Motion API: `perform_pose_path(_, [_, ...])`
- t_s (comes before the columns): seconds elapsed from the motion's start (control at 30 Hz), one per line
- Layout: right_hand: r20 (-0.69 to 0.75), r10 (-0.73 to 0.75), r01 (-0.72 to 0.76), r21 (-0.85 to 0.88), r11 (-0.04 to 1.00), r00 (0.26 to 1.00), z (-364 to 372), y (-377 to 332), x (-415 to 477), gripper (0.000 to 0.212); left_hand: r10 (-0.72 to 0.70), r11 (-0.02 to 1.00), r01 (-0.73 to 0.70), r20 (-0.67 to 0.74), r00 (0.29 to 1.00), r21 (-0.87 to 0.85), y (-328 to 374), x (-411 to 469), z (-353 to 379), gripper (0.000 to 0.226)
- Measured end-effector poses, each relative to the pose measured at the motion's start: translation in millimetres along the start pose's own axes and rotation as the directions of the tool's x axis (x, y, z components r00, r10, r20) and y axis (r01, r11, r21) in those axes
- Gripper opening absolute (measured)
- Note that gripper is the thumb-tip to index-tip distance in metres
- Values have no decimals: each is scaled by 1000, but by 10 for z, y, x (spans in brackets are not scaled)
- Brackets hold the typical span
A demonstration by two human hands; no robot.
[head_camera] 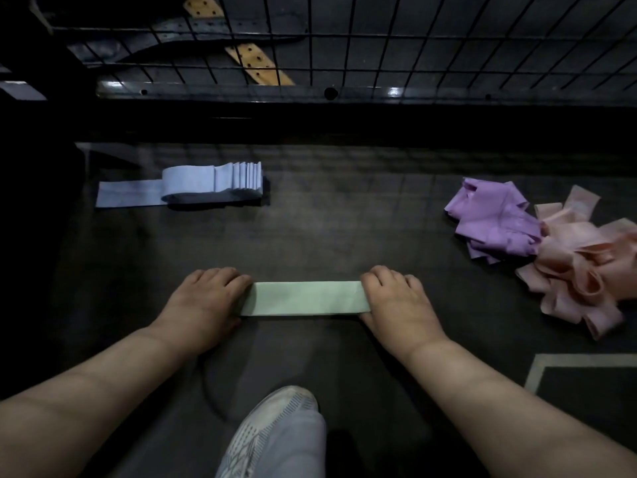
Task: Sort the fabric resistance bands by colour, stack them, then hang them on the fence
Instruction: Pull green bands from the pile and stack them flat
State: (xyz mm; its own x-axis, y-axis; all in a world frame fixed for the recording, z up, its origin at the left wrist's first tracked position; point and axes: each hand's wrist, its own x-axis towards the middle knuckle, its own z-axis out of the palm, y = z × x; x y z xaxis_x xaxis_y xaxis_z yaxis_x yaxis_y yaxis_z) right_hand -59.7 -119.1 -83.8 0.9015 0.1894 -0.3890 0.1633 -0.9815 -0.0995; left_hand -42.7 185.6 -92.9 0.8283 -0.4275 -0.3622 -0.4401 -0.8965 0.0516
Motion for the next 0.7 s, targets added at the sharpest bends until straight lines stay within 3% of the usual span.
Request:
perform_pose_path(0.07, [19,-24,24,7,1000,1000,-16,13,-4,52,13,1000,-13,-19,1000,-13,-13,2,12,78])
perform_pose_path(0.17, [60,-71,71,2,997,996,-15,49,-5,78,18,1000,-18,-13,1000,5,-25,3,28,79])
perform_pose_path(0.33, [48,-40,42,-42,998,998,27,26,8,64,18,1000,-18,13,1000,12,-28,33,53,74])
perform_pose_path(0.43, [50,-68,72,-83,994,996,82,-46,32,89,18,999,-18,25,1000,32,-4,54,68,77])
perform_pose_path(0.5, [19,-136,138,-108,985,990,100,-98,59,95,27,999,-28,25,999,34,16,79,89,82])
perform_pose_path(0.7, [122,-161,181,-167,969,979,96,-234,200,72,72,997,-71,61,995,-26,39,161,106,62])
